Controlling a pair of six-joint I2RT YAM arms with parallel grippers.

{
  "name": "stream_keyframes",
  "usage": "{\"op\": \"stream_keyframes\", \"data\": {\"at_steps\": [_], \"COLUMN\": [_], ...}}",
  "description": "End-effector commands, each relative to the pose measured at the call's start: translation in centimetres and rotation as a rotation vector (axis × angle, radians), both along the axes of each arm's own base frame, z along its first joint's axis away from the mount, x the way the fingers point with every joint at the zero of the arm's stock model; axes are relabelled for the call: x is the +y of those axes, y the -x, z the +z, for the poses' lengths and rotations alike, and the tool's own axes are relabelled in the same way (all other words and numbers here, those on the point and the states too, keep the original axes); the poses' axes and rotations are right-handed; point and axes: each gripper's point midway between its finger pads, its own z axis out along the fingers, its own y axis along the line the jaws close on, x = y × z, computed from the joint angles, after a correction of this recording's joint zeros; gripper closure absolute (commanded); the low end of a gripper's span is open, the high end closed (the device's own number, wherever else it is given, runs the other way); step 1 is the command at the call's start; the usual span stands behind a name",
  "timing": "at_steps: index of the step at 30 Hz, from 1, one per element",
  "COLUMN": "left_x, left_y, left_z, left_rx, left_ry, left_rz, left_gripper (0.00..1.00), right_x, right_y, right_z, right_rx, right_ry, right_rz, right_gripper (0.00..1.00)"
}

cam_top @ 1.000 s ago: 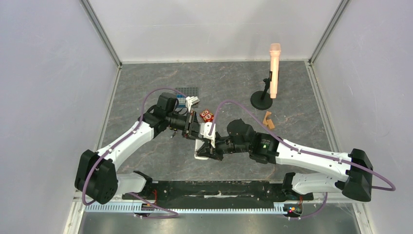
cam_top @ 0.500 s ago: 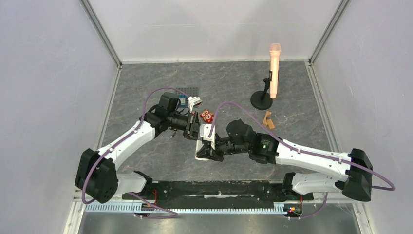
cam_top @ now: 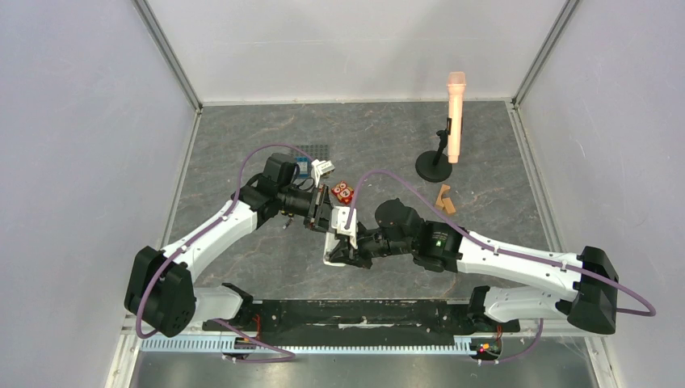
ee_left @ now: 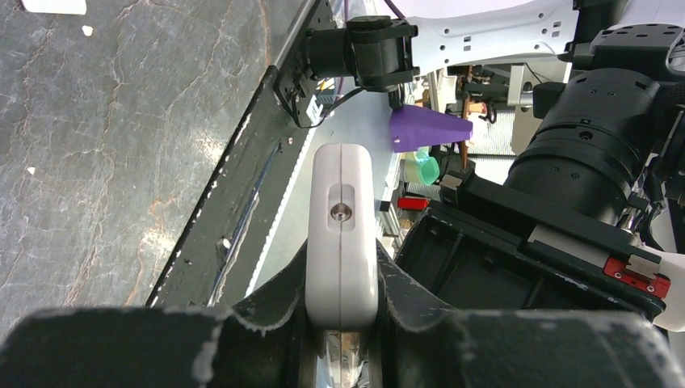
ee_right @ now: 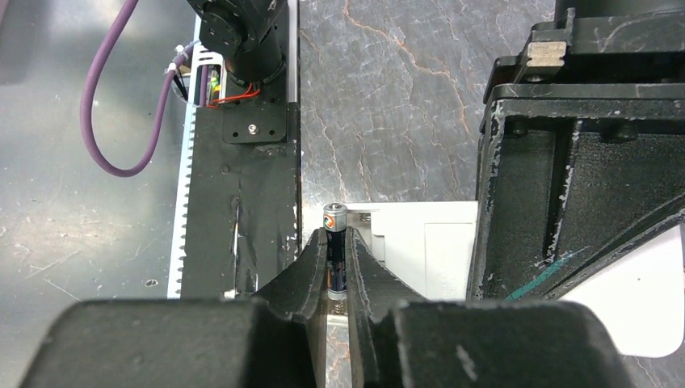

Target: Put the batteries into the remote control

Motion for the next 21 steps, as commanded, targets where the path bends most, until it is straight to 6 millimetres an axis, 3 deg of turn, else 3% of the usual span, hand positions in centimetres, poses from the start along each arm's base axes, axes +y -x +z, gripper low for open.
{"op": "stream_keyframes", "data": {"at_steps": [1,7,21], "left_x": [-0.2,-0.2,-0.3], "left_y": [0.6,0.6,0.2], "left_z": [2.4,2.3,1.8], "left_rx": [-0.055,-0.055,-0.061], "left_ry": [0.065,0.063,0.051], "left_rz": [-0.052,-0.053,-0.047], "left_gripper": [0.98,0.98,0.98], "right_x": [-0.4,-0.4,0.2], "right_y": [-0.2,-0.3,-1.1], "right_z": [-0.6,-1.3,0.0], "right_rx": [-0.016,0.000,0.015], "right_ry": [0.053,0.087,0.074], "right_rz": [-0.007,-0.010,-0.065], "right_gripper": [0.93,0.92,0.69]}}
